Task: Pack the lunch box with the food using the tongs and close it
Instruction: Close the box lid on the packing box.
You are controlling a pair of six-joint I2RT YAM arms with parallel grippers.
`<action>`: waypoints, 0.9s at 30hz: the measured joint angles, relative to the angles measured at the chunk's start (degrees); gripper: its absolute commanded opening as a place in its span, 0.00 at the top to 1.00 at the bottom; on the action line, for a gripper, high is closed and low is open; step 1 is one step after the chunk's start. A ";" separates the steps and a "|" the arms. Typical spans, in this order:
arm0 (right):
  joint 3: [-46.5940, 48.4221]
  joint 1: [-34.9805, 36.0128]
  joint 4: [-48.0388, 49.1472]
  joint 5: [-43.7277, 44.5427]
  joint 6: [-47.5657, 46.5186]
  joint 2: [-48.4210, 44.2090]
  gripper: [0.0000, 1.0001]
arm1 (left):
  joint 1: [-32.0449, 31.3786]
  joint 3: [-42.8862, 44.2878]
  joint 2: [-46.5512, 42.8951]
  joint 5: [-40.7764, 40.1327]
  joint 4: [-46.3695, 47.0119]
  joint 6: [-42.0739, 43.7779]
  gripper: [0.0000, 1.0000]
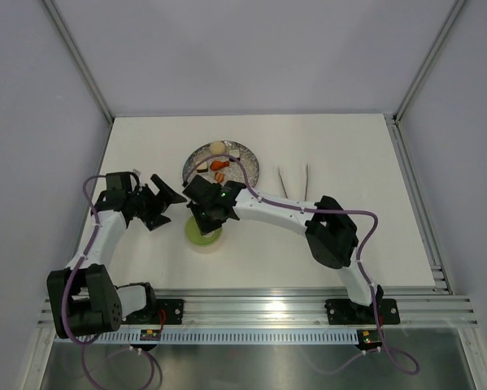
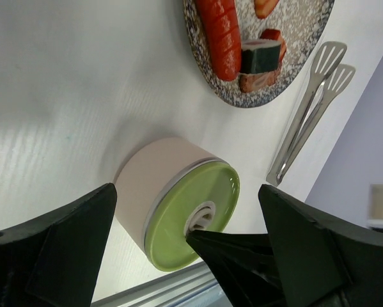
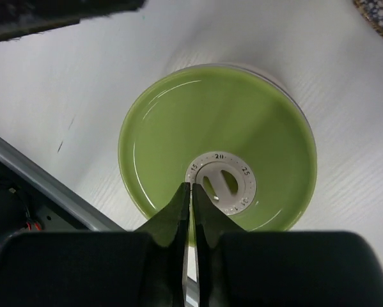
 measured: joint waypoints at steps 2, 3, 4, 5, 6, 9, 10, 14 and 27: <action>-0.09 -0.09 1.07 0.94 -0.15 -0.50 0.89 | 1.42 0.42 -0.57 -0.20 -0.96 0.79 0.03; -0.37 -0.02 0.96 1.29 -0.17 -0.63 0.89 | 1.95 0.50 -0.72 -0.26 -1.46 1.14 0.03; -0.83 0.09 0.90 1.60 -0.11 -0.63 0.89 | 2.40 0.57 -0.83 -0.39 -1.92 1.44 0.03; -0.83 0.13 1.01 1.88 -0.22 -0.81 0.89 | 2.80 0.59 -0.94 -0.42 -2.36 1.66 0.03; -0.85 0.20 0.46 2.19 -0.33 -1.01 0.89 | 3.04 0.59 -1.03 -0.44 -2.86 1.90 0.03; -0.59 0.37 -1.40 3.30 -0.72 -1.42 0.87 | 3.34 0.59 -1.60 -0.50 -3.87 2.29 0.03; -0.35 0.42 -2.08 3.69 -0.94 -1.62 0.87 | 3.37 0.61 -1.86 -0.57 -4.11 2.47 0.03; 3.91 0.42 -4.81 6.51 -2.14 -2.03 0.86 | 3.37 1.25 -2.69 -0.81 -5.53 2.91 0.03; 9.90 -2.16 -6.10 11.26 -3.54 -0.59 0.87 | 3.37 2.19 -5.01 -0.96 -7.39 4.15 0.03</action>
